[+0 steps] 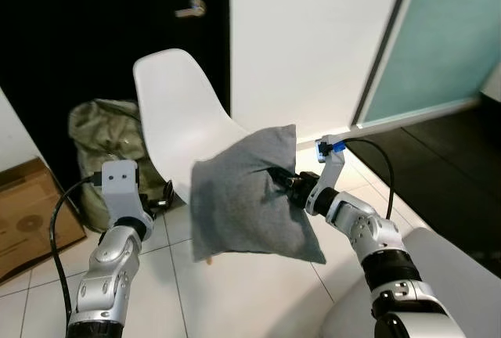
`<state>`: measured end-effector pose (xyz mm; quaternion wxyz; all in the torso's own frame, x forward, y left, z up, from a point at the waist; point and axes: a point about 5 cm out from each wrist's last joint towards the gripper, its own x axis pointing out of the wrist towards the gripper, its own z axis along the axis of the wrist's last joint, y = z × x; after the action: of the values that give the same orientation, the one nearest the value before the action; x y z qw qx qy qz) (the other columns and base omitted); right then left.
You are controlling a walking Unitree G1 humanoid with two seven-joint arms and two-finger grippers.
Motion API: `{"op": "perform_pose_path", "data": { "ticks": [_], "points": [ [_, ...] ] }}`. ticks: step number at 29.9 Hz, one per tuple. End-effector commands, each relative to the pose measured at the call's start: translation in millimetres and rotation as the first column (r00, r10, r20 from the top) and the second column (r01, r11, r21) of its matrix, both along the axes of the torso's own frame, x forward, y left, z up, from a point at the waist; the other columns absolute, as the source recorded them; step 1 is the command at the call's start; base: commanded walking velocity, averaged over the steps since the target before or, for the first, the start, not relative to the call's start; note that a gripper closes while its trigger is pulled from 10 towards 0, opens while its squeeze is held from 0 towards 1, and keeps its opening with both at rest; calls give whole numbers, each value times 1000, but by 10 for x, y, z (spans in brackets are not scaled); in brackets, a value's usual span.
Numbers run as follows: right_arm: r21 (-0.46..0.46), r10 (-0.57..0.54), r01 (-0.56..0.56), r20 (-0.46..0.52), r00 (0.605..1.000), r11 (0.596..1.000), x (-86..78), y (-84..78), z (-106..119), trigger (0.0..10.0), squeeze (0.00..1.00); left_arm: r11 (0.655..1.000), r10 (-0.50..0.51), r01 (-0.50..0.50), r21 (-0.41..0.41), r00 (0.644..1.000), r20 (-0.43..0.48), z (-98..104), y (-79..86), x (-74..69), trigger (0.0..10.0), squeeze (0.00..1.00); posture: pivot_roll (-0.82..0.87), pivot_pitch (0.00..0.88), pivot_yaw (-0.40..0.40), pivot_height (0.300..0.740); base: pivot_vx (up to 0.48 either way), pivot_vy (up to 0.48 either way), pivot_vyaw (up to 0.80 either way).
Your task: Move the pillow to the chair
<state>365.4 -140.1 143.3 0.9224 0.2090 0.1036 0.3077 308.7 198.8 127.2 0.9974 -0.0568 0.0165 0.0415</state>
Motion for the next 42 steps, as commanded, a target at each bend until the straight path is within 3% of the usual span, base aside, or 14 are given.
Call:
{"op": "perform_pose_path", "data": {
  "ticks": [1, 22, 33, 42],
  "points": [
    [35, -26, 24, 74, 997, 999, 56, -2, 158, 10000, 0, 1000, 6, -6, 11, 1000, -12, -26, 39, -24, 10000, 0, -136, 39, -35, 740, 480, 0, 0],
    [54, -42, 38, 67, 997, 998, 76, 29, 167, 10000, 0, 1000, -11, 11, 15, 1000, -16, -34, 14, -20, 10000, 0, -130, 38, -31, 740, 480, 0, 0],
    [-3, -69, 69, 43, 997, 998, 110, 34, 131, 10000, 0, 1000, -9, 10, 19, 1000, -27, -56, 3, -30, 10000, 0, -126, 35, -34, 740, 480, 0, 0],
    [-78, -95, 97, 33, 995, 992, 140, 34, 86, 10000, 0, 1000, 7, -6, 9, 999, -51, -100, 14, -63, 10000, 0, -126, 31, -36, 740, 127, -50, 0]
  ]
}}
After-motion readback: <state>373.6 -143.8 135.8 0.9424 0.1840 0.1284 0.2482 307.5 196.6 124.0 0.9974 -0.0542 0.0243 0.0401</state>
